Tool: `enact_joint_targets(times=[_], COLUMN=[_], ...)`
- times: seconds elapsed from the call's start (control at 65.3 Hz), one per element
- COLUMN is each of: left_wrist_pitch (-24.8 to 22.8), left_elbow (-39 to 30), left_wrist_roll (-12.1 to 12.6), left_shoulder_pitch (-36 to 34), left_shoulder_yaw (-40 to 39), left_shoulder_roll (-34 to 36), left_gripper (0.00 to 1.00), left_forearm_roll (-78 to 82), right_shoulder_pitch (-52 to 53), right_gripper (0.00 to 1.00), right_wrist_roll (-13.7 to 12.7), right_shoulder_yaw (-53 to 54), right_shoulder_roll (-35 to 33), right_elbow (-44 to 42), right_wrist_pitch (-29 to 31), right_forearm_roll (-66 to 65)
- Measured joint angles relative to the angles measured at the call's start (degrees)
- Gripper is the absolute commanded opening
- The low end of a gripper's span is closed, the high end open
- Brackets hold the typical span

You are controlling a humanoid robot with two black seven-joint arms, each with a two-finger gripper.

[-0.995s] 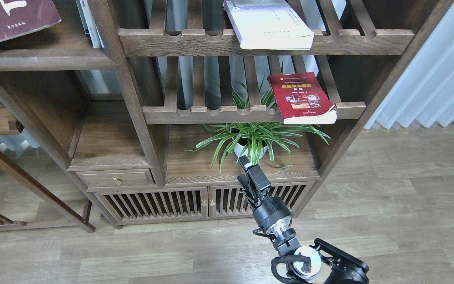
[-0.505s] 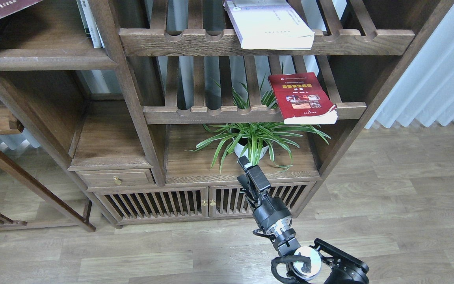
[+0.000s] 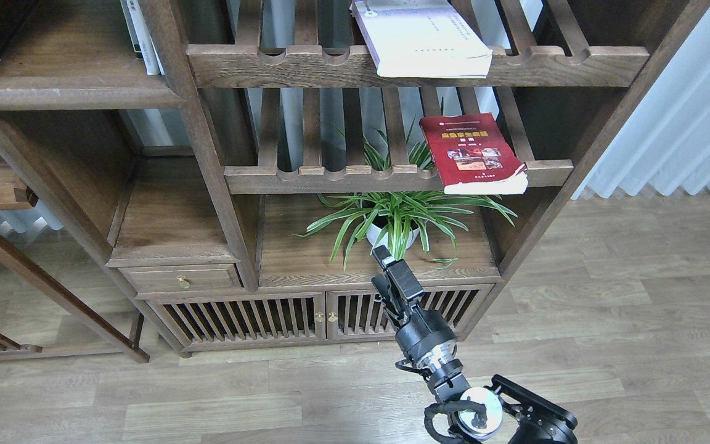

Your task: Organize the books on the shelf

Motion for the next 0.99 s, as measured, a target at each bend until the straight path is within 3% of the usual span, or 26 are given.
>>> enact_joint_targets(times=[0.107, 0.245, 0.306, 0.673, 0.995], left_wrist_pitch=[0.0, 0.4, 1.7, 21.7, 26.4], left_elbow=[0.0, 0.0, 0.0, -0.5, 0.0], left_wrist_roll=[-3.5, -5.5, -5.5, -5.1, -4.9], left_shoulder_pitch=[1.0, 2.1, 2.2, 2.2, 1.6], left_shoulder_yaw=[1.0, 1.4, 1.5, 1.8, 4.2], left_shoulder_roll=[-1.1, -2.8, -3.5, -11.8, -14.7], left_gripper=[0.0, 0.0, 0.0, 0.0, 0.0], left_forearm_roll=[2.5, 3.8, 3.9, 3.9, 3.9], right_shoulder_pitch=[-0.4, -1.2, -1.6, -2.6, -3.7], right_gripper=[0.98, 0.98, 0.98, 0.98, 0.98], right_wrist_roll=[0.0, 0.0, 0.0, 0.0, 0.0], right_shoulder_yaw=[-0.1, -0.1, -0.1, 0.0, 0.1], right_shoulder_roll=[0.0, 0.0, 0.0, 0.0, 0.0], right_elbow=[0.1, 0.2, 0.2, 0.2, 0.0], right_wrist_pitch=[0.0, 0.0, 0.0, 0.0, 0.0], right_forearm_roll=[-0.1, -0.2, -0.2, -0.2, -0.2])
